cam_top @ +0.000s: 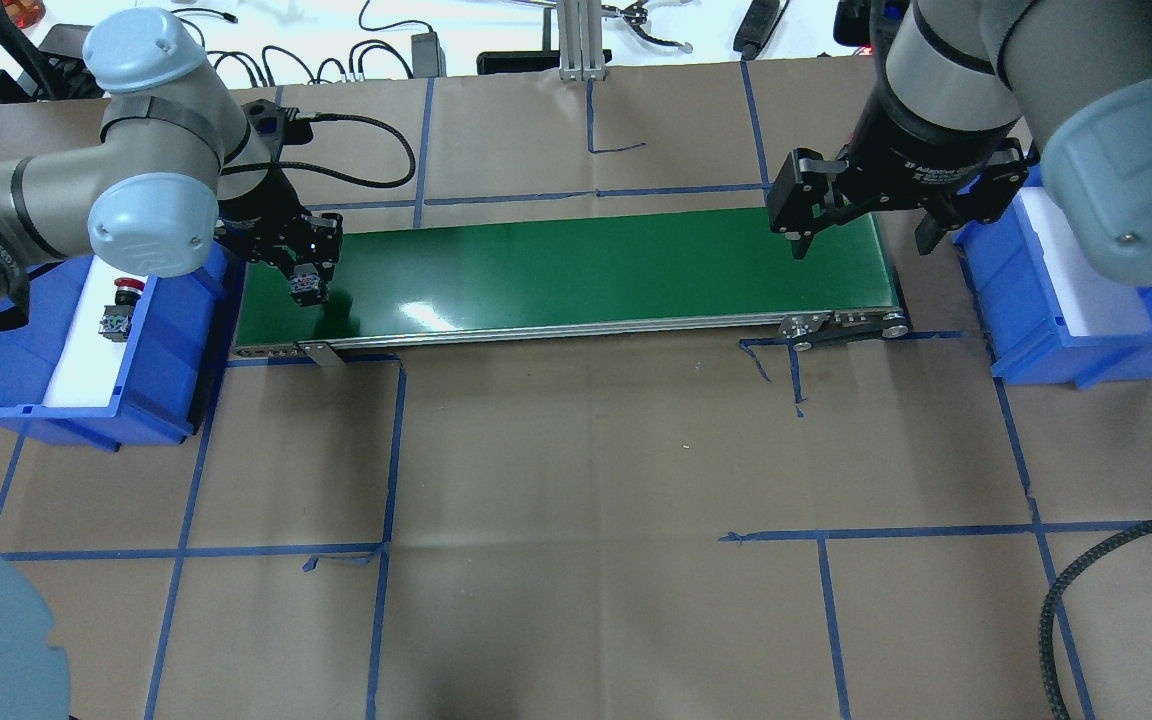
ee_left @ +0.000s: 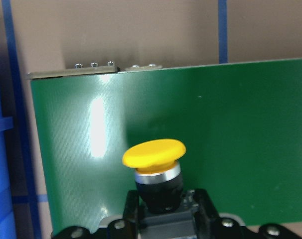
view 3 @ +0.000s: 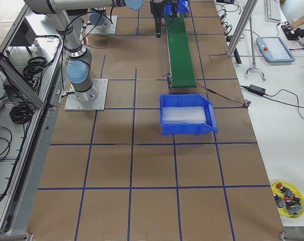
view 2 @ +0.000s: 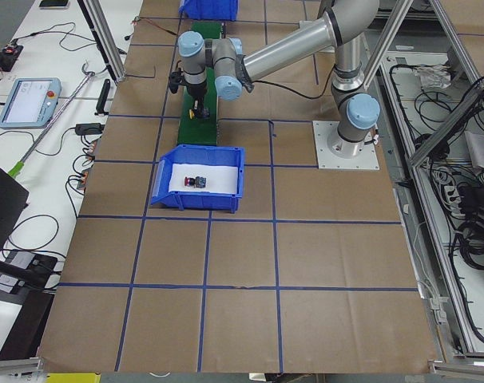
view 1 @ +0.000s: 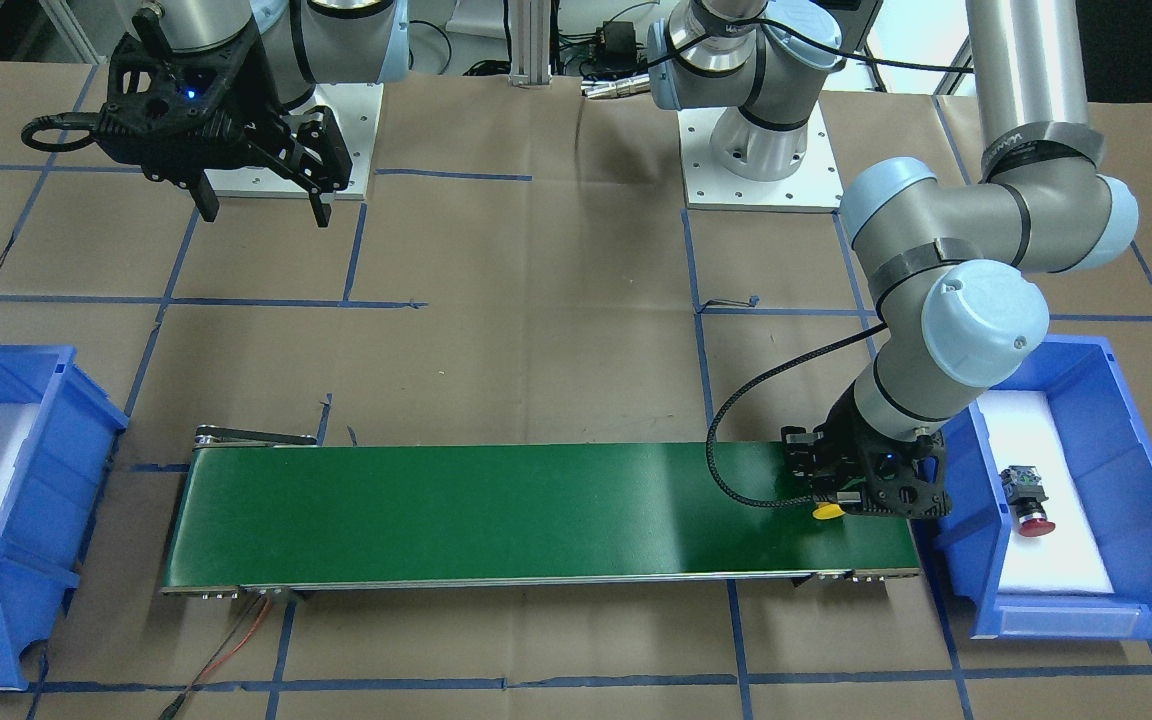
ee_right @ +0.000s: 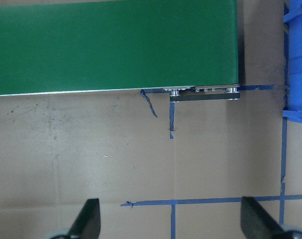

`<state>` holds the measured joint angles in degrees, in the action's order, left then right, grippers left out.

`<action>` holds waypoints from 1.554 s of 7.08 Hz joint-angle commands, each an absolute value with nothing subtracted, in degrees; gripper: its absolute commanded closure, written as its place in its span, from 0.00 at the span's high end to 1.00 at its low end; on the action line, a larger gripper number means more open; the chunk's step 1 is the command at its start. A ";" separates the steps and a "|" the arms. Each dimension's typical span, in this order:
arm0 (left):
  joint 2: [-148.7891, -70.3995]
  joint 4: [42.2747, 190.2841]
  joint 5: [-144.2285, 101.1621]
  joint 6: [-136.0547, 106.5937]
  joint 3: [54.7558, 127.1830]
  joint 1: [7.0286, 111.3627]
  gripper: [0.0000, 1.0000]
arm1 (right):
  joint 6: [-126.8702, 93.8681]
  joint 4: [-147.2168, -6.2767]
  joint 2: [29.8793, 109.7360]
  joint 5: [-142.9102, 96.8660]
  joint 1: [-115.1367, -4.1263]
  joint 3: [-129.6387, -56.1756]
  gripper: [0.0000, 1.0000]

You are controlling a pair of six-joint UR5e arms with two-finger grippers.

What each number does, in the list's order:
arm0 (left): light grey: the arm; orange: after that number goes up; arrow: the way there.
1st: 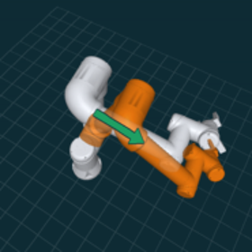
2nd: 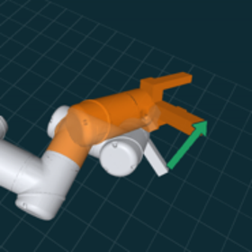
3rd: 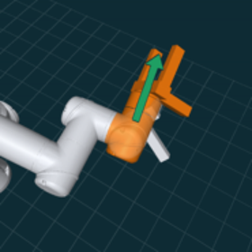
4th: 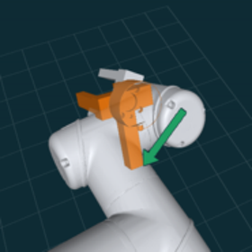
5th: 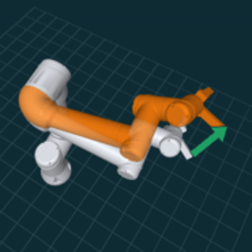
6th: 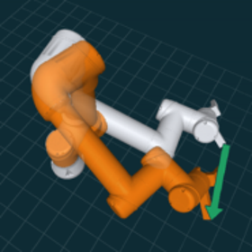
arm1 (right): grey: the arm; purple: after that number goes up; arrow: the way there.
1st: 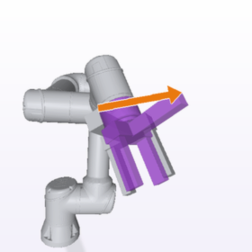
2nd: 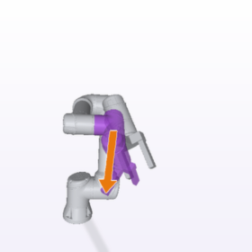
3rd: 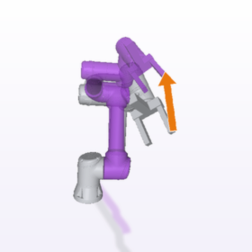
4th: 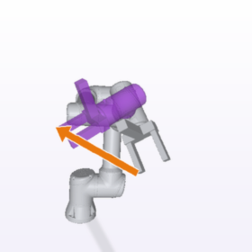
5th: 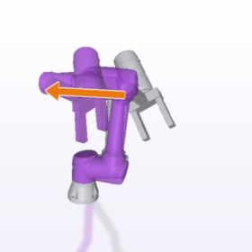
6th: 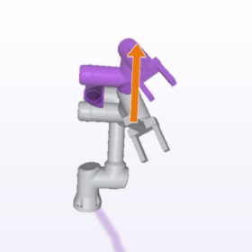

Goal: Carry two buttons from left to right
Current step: 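Carry the yellow button to the conveyor and release it, then raise the left gripper and return it over the bin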

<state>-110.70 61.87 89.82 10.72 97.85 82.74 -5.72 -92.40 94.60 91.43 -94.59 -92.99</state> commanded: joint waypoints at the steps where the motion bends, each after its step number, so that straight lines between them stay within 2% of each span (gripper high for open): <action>1: -111.27 61.52 89.82 10.72 99.40 82.79 0.17 | -5.71 -92.29 94.57 91.49 -94.57 -92.99 1.00; 2: -111.36 60.39 89.74 10.72 99.58 82.71 0.91 | -5.80 -92.29 94.66 91.49 -94.57 -92.99 1.00; 3: -111.36 59.68 89.65 10.72 98.62 82.71 1.00 | -5.80 -92.29 94.66 91.49 -94.57 -92.99 1.00; 5: -109.61 61.59 89.91 10.99 94.60 82.70 1.00 | -5.71 -92.29 94.57 91.49 -94.57 -92.99 1.00; 9: -103.20 78.88 90.44 10.99 84.75 82.44 1.00 | -5.71 -92.20 94.66 91.49 -94.57 -92.99 1.00; 11: -102.92 81.47 90.53 11.78 83.32 80.52 1.00 | -5.80 -92.20 94.66 91.49 -94.57 -92.99 1.00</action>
<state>-103.22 79.96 90.38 11.49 84.28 81.48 -5.77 -92.20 94.66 91.46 -94.57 -92.99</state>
